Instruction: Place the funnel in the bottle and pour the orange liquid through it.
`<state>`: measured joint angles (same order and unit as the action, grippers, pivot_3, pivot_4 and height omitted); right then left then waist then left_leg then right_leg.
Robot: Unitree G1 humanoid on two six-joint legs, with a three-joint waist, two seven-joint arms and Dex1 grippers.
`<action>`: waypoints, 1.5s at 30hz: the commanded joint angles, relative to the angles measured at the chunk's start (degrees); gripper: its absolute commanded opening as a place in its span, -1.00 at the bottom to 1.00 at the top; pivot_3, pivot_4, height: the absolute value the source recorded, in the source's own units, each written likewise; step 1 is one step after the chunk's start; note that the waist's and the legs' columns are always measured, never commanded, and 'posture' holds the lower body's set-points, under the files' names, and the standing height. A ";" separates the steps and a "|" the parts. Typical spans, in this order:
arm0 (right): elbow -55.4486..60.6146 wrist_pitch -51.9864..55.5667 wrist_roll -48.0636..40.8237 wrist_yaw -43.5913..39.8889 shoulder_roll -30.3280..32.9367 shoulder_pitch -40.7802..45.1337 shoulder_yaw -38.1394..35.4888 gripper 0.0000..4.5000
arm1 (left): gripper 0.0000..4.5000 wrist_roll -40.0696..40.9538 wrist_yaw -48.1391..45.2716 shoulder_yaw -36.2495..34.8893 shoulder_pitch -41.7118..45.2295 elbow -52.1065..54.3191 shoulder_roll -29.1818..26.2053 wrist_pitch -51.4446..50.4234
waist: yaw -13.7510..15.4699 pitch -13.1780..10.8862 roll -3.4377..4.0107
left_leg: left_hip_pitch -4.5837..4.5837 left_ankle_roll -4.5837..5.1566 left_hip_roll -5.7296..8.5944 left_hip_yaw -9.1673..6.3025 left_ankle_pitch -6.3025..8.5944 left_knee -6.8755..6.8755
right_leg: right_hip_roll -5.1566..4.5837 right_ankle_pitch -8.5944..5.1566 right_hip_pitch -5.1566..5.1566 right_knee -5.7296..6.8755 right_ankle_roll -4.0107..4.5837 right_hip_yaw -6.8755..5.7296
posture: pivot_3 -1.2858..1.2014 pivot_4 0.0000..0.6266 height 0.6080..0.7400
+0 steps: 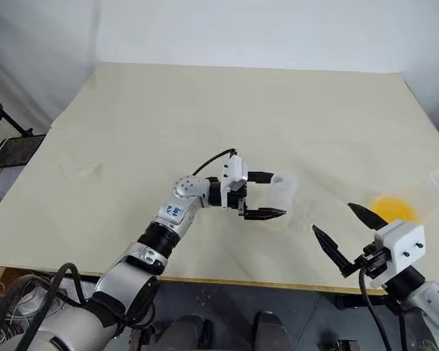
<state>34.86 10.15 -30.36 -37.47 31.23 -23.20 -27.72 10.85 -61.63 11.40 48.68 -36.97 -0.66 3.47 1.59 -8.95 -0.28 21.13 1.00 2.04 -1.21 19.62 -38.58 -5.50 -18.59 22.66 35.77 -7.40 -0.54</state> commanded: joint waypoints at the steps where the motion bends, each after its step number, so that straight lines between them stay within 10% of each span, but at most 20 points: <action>1: 1.30 -0.27 -0.72 0.03 0.78 0.01 -2.12 1.00 | 0.99 1.41 0.88 -2.05 0.58 2.61 -0.83 -1.41 | -0.01 0.00 0.00 | 0.00 0.00 0.00 0.00 0.00 0.00 | 0.00 0.00 0.00 0.01 0.00 0.00 | 0.03 -0.52 1.00; 25: 4.62 4.35 -4.85 -4.11 3.75 -1.84 -0.33 1.00 | 0.99 11.29 3.25 -26.87 -11.89 8.53 -30.17 -9.39 | -0.28 0.01 0.02 | 0.00 -0.04 -0.05 -0.19 0.02 -0.07 | -0.25 0.00 0.01 0.13 0.00 0.15 | 0.03 -0.52 1.00; 45: -0.04 5.53 -4.33 -6.83 5.19 4.39 3.35 1.00 | 0.99 15.54 19.35 -44.09 -28.46 12.08 -39.46 -11.73 | -0.10 0.01 0.00 | -0.01 -0.07 -0.01 -0.52 0.12 -0.18 | -0.50 0.00 -0.11 0.06 0.01 0.07 | 0.03 -0.52 1.00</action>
<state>34.30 15.70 -34.24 -44.01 35.61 -18.96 -23.70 25.40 -43.78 -31.67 19.30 -25.56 -38.84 -7.36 1.49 -8.94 -0.28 21.13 0.94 2.03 -1.74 19.74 -38.75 -6.00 -18.59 22.55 35.86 -7.39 -0.48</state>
